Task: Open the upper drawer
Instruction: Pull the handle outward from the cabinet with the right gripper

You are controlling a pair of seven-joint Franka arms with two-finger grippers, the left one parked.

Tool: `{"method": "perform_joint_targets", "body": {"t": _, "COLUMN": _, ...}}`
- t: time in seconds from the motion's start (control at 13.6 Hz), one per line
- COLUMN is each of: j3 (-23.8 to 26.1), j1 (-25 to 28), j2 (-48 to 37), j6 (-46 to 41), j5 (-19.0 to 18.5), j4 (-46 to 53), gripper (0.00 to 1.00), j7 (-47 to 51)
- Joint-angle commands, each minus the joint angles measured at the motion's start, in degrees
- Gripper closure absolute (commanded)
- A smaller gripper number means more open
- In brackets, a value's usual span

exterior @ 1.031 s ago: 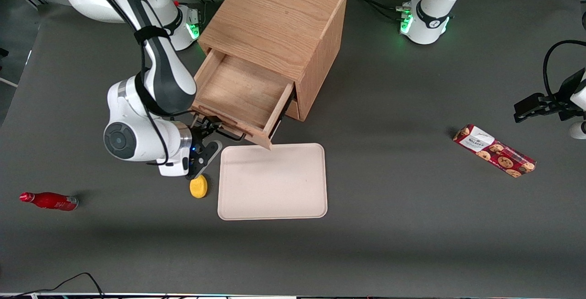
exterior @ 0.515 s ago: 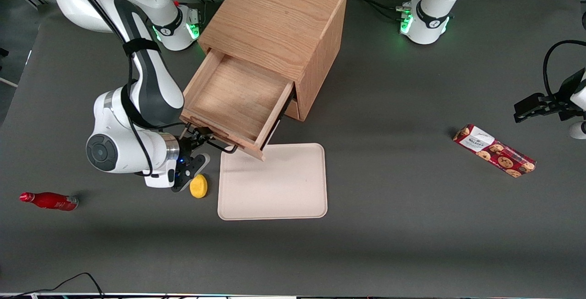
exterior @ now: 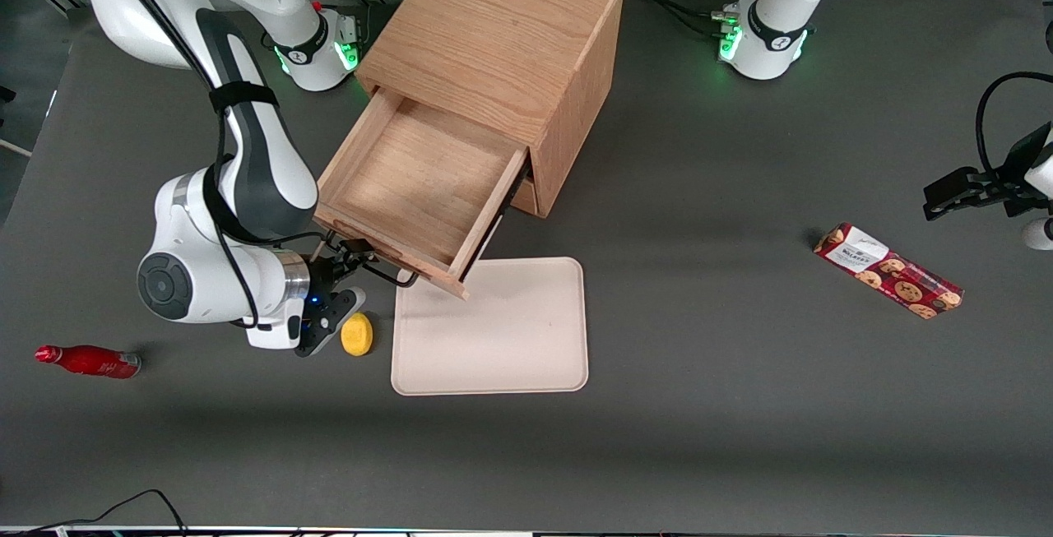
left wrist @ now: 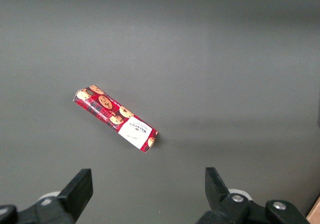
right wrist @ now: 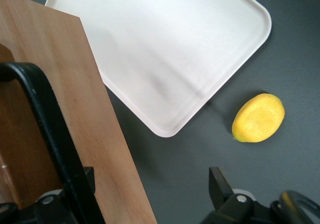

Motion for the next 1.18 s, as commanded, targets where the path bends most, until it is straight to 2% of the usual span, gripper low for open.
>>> {"method": "perform_joint_targets", "body": {"t": 0.0, "j3": 0.1, "j1": -2.7, "j2": 1.0, "j6": -0.6, "j5": -0.6, "j4": 1.6, "gripper": 0.00, "j7": -3.2}}
{"method": "perform_joint_targets", "body": {"t": 0.66, "j3": 0.1, "j1": -3.5, "j2": 1.2, "j6": -1.1, "j5": -0.5, "j4": 2.9, "gripper": 0.00, "j7": -3.9}}
{"method": "perform_joint_targets", "body": {"t": 1.1, "j3": 0.7, "j1": -1.5, "j2": -3.8, "j6": -1.8, "j5": -0.9, "j4": 4.0, "gripper": 0.00, "j7": -3.3}}
